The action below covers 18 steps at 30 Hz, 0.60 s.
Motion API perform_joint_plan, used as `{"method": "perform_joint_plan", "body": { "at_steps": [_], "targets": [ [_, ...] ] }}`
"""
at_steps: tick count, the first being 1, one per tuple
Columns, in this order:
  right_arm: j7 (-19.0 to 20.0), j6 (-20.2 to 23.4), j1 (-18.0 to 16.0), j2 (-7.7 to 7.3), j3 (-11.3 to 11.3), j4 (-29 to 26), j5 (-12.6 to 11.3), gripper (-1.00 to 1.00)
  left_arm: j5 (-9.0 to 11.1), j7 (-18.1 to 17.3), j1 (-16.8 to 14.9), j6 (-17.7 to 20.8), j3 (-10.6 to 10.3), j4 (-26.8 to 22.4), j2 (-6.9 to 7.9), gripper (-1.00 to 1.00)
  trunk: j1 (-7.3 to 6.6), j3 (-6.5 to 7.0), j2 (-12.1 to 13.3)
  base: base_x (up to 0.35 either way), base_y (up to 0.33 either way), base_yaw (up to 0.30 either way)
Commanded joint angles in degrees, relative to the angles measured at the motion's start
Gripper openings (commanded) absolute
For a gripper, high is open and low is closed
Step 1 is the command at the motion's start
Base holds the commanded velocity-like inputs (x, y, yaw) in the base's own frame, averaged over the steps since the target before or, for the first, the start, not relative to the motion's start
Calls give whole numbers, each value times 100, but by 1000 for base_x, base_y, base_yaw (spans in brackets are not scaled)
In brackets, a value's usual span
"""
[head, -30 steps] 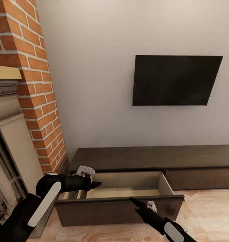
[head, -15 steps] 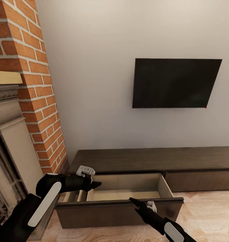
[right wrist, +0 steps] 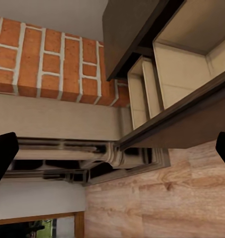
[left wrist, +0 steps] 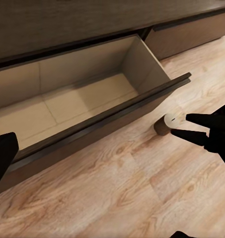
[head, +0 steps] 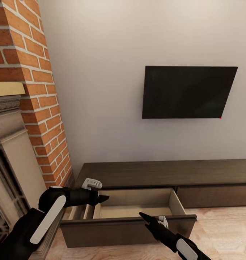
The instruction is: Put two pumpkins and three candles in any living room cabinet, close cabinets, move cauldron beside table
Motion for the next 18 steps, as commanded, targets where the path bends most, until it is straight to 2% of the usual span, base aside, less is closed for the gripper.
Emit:
{"method": "perform_joint_plan", "body": {
  "at_steps": [1, 18],
  "targets": [
    [4, 30, -4, -5, 27, 0, -59, 100, -61, -59, -5, 12, -2, -3, 3, 100, -23, 12, 38, 0, 0, 0],
    [13, 30, -4, -5, 27, 0, -59, 100, -61, -59, -5, 12, -2, -3, 3, 100, -396, 317, 720, 0, 0, 0]
  ]
}}
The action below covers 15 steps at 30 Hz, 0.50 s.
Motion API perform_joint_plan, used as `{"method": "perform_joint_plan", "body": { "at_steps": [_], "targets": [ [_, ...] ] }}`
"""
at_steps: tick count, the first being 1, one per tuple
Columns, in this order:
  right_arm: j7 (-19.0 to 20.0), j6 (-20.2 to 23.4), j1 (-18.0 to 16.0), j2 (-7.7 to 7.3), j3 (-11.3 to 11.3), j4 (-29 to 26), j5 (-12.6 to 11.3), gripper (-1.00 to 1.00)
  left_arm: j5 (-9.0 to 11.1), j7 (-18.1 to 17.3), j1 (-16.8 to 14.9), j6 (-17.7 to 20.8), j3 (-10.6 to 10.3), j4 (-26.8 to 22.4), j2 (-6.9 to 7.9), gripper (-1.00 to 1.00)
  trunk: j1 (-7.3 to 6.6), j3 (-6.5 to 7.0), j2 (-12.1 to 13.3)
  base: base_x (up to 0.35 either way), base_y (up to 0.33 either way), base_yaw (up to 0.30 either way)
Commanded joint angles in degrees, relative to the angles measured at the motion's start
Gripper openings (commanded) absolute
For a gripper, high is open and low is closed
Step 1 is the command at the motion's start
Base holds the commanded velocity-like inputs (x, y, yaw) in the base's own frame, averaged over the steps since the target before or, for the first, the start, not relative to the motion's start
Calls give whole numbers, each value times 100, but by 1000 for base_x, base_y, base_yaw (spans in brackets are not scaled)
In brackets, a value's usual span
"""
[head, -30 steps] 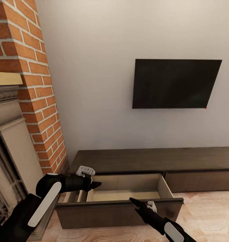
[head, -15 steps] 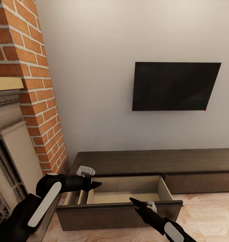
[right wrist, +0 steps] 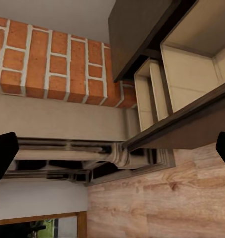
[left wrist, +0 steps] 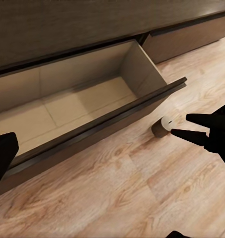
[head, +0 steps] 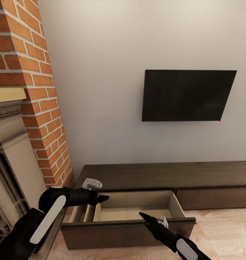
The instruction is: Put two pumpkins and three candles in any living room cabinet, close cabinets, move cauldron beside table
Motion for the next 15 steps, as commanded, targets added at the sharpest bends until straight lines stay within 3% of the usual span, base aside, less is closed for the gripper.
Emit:
{"method": "perform_joint_plan", "body": {
  "at_steps": [1, 15],
  "targets": [
    [4, 31, -4, -5, 27, 0, -59, 100, -61, -59, -5, 12, -2, -3, 3, 100, -23, 12, 38, 0, 0, 0],
    [272, 31, -4, -12, 27, 17, -51, 100, -61, -62, -4, 12, -2, -3, 3, 100, -330, 263, 599, 0, 0, 0]
  ]
}}
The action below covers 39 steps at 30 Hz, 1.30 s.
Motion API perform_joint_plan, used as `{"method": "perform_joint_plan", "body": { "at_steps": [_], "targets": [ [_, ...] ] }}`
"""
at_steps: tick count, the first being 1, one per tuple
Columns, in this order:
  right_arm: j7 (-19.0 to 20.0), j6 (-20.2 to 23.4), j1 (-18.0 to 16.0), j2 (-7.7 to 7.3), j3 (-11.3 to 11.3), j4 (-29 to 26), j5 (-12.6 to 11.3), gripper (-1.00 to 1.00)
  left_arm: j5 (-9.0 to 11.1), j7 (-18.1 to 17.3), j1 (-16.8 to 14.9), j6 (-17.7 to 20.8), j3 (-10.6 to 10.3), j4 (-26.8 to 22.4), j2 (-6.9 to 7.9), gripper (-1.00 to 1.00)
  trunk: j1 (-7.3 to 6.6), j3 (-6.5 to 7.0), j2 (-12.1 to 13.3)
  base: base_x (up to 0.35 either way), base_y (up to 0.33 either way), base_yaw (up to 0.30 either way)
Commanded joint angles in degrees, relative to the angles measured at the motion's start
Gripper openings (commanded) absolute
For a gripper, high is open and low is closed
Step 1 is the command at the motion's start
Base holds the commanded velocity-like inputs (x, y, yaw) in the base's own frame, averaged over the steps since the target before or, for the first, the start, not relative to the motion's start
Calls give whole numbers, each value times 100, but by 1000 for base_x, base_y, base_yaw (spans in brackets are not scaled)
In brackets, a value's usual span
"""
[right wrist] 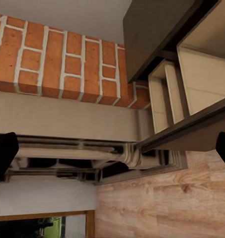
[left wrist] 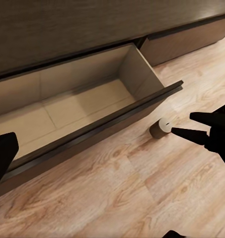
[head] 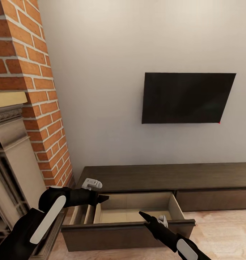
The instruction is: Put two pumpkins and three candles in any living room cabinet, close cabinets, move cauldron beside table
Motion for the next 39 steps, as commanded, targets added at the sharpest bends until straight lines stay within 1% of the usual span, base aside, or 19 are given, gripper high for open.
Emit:
{"method": "perform_joint_plan", "body": {
  "at_steps": [1, 16, 18, 20, 21, 23, 24, 27, 30, 32, 33, 34, 35, 36, 37, 38, 39],
  "targets": [
    [7, 34, -4, -6, 26, 0, -59, 100, -61, -60, -5, 12, -2, -3, 3, 100, -23, 12, 38, 0, 0, 0],
    [-9, 14, -4, -7, 26, -1, -57, 100, -61, -55, -9, 12, -2, -3, 3, 100, -352, 281, 639, 0, 0, 0],
    [-79, 15, -6, -5, 31, -4, -40, 100, -61, -55, -11, 12, -2, -3, 3, 100, -396, 317, 719, 0, 0, 0],
    [-288, 15, -9, -4, 40, -10, 71, 100, -61, -52, -10, 12, -2, -3, 3, 100, -440, 353, 800, 0, 0, 0],
    [-666, 16, -13, 0, 44, -24, 305, 100, -68, -50, -11, 12, -2, -3, 3, 100, -462, 371, 840, 0, 0, 0],
    [-1157, 28, -23, 4, 36, -71, 590, 100, -84, -37, -9, 12, 1, -3, 3, 100, -506, 407, 920, 0, 0, 0],
    [-1674, 51, -43, 6, 32, -207, 843, 100, -101, -18, -9, 12, 3, -3, 3, 100, -528, 425, 960, 0, 0, 0],
    [-2421, 84, -49, 3, 36, -676, 1094, 100, -120, 26, -9, 12, 6, -3, 3, 100, -594, 479, 1080, 0, 0, 0],
    [-3224, 214, -43, 0, 47, -1391, 1231, 100, -133, 90, -11, 12, 11, -3, 3, 100, -660, 533, 1201, 0, 0, 0],
    [-3890, 387, -33, 1, 54, -1923, 1297, 100, -145, 143, -11, 12, 12, -3, 0, 100, -704, 568, 1281, 0, 0, 0],
    [-5065, 617, -13, 5, 63, -2755, 1397, 100, -156, 238, -12, 12, 18, -3, -5, 100, -726, 586, 1321, 0, 0, 0],
    [-5457, 669, 9, 10, 66, -3030, 1431, 100, -158, 272, -12, 12, 19, -3, -7, 100, -748, 604, 1361, 0, 0, 0],
    [-6204, 744, 149, 19, 72, -3617, 1500, 100, -161, 340, -13, 12, 24, -3, -10, 100, -769, 622, 1401, 0, 0, 0],
    [-6522, 771, 255, 19, 74, -3911, 1534, 100, -162, 368, -13, 12, 26, -3, -11, 100, -791, 640, 1441, 0, 0, 0],
    [-7017, 811, 491, 15, 71, -4465, 1592, 100, -164, 411, -13, 12, 28, -3, -12, 100, -813, 658, 1482, 0, 0, 0],
    [-7197, 826, 603, 12, 65, -4707, 1613, 100, -164, 428, -13, 12, 29, -3, -13, 100, -835, 676, 1522, 0, 0, 0],
    [-7456, 848, 781, 8, 56, -5105, 1644, 100, -165, 460, -13, 12, 31, -3, -10, 100, -857, 694, 1562, 0, 0, 0]
  ]
}}
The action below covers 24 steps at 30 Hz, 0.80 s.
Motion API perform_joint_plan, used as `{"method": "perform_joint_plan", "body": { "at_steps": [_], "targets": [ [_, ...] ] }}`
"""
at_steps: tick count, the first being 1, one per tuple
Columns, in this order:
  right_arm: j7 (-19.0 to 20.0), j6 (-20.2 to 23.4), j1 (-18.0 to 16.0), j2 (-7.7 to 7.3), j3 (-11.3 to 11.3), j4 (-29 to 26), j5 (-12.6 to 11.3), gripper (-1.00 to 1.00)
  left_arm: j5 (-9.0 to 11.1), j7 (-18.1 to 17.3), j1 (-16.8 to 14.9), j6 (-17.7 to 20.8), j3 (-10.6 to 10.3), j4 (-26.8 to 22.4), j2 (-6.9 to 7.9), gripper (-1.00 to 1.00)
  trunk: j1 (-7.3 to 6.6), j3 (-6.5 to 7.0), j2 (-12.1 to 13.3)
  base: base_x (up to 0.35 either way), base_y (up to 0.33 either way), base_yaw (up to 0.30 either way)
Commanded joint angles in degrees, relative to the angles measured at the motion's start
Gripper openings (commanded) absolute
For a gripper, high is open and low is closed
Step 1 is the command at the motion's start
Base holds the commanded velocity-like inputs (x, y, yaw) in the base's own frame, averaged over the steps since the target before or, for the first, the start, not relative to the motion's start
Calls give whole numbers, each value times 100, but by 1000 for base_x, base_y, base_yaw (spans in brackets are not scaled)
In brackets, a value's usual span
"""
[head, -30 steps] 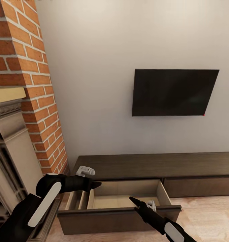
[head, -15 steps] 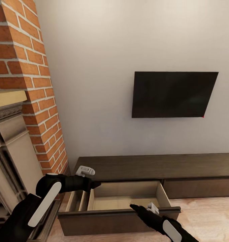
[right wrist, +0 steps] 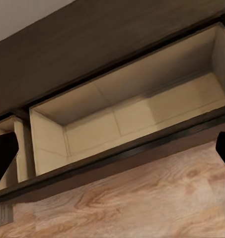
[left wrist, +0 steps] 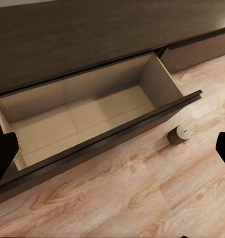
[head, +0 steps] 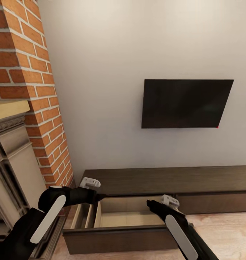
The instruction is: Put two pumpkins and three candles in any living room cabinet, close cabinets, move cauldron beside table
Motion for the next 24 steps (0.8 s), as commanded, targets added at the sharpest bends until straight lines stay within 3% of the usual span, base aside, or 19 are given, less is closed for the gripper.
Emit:
{"method": "perform_joint_plan", "body": {
  "at_steps": [1, 7, 16, 22, 24],
  "targets": [
    [-223, 27, 116, -9, 5, -300, -23, 100, -59, -32, -6, 15, -2, -3, 5, 100, -22, 11, 37, 0, 0, 0],
    [-486, 192, 311, -14, -11, -769, 9, 100, -60, 6, -6, 15, 25, -4, 7, 100, -154, 119, 278, 0, 0, 0],
    [-523, 582, 329, -18, -18, -808, 21, 100, -59, 191, -12, 15, 40, -3, -15, 100, -351, 280, 639, 0, 0, 0],
    [-538, 692, 330, -14, -24, -809, 18, 100, -52, 450, -11, 15, 43, -9, -102, 100, -351, 280, 639, 0, 0, 0],
    [-546, 907, 324, -9, -39, -808, 8, 100, -52, 484, -13, 15, 43, -14, -117, 100, -351, 280, 639, 0, 0, 0]
  ]
}}
